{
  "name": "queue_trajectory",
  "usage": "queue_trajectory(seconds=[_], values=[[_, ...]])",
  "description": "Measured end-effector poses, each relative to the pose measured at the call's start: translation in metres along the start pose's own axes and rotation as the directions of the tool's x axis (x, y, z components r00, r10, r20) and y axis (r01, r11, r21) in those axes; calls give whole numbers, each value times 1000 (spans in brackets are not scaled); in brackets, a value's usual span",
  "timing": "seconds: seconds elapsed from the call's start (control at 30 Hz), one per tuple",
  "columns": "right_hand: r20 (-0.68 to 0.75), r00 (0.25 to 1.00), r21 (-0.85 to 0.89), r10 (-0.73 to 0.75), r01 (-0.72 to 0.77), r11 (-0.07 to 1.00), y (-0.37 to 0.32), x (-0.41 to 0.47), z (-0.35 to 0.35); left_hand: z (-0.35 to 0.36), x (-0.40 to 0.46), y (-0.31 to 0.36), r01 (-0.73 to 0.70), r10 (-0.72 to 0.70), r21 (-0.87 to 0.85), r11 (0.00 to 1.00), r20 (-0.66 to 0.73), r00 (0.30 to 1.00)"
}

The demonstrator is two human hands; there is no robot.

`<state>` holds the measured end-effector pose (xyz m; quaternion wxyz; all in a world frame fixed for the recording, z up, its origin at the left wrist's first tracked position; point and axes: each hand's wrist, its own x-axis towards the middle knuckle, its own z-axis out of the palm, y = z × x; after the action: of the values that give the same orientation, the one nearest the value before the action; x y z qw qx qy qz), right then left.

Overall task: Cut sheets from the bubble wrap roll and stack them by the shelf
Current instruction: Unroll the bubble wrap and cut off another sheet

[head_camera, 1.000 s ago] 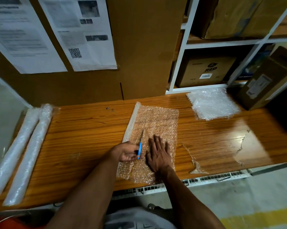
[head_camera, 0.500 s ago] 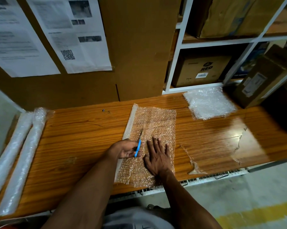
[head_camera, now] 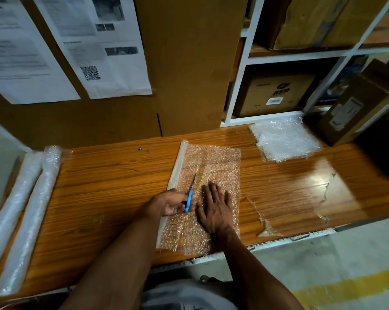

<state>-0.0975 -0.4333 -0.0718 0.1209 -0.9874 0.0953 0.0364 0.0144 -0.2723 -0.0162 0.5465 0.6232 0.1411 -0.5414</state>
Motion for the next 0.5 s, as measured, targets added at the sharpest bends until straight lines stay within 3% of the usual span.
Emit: queue_trajectory(seconds=[0.3, 0.5], values=[[57, 998, -29, 30, -28, 999, 5, 7, 3, 1, -9, 13, 60, -68, 98, 993, 84, 994], [30, 999, -28, 42, -42, 999, 4, 6, 5, 7, -2, 23, -12, 10, 122, 992, 17, 1000]])
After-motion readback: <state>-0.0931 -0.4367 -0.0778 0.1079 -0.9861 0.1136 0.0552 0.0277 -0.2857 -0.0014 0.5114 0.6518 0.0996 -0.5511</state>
